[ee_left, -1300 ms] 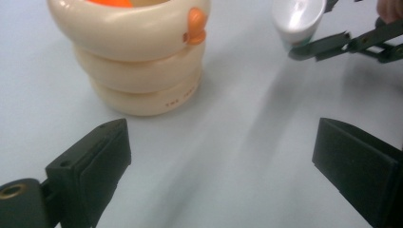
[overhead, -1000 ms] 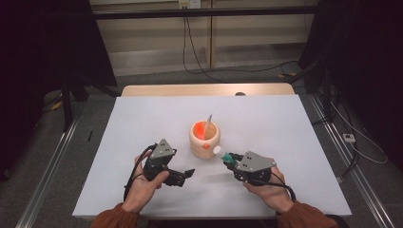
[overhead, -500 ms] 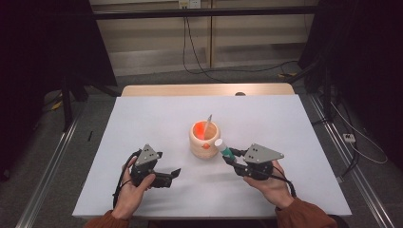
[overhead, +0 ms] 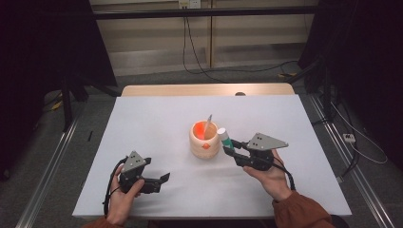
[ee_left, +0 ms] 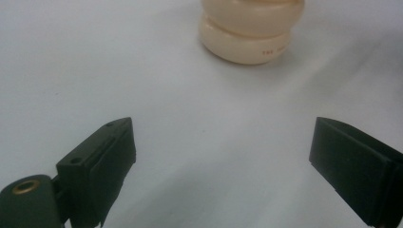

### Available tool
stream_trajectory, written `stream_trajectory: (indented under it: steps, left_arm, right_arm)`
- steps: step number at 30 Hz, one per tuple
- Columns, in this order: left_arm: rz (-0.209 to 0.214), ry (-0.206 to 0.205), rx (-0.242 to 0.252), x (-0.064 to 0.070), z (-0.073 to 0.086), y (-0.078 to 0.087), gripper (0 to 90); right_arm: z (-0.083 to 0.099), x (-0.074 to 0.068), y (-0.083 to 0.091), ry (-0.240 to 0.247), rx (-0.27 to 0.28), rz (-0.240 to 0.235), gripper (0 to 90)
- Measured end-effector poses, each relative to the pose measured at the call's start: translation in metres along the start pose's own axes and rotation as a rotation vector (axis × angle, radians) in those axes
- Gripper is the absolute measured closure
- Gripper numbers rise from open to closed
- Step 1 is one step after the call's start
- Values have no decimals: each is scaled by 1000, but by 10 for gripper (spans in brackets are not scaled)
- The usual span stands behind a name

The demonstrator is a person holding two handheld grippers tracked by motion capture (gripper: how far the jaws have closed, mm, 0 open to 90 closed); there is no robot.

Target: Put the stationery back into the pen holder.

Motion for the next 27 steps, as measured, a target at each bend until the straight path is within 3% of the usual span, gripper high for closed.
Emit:
stream_trajectory:
  steps: [9, 15, 18, 22, 27]
  left_arm:
    - [52, 26, 24, -2, 6, 3, 63]
    - [41, 21, 23, -2, 7, 4, 66]
    - [59, 23, 18, -1, 8, 3, 66]
    - [56, -7, 11, 2, 7, 3, 66]
    - [57, -11, 13, 3, 7, 3, 67]
  right_arm:
    - [-6, 13, -9, -78, 7, -11, 668]
    - [-16, 20, -17, -84, 18, -10, 668]
    - [-22, 22, -23, -79, 31, -12, 668]
    - [-30, 26, -30, -86, 48, -5, 668]
    - [-40, 30, -38, -88, 75, 4, 668]
Point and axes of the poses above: each handheld gripper's, and its own axes: y roughly backward along the jaws, z roughly out of its underside, x roughly to its right, the point moved 2 cm from there along -y, roughly forward along the jaws, and after that the axes turned 14 degrees about y, right-handed, at the moved point
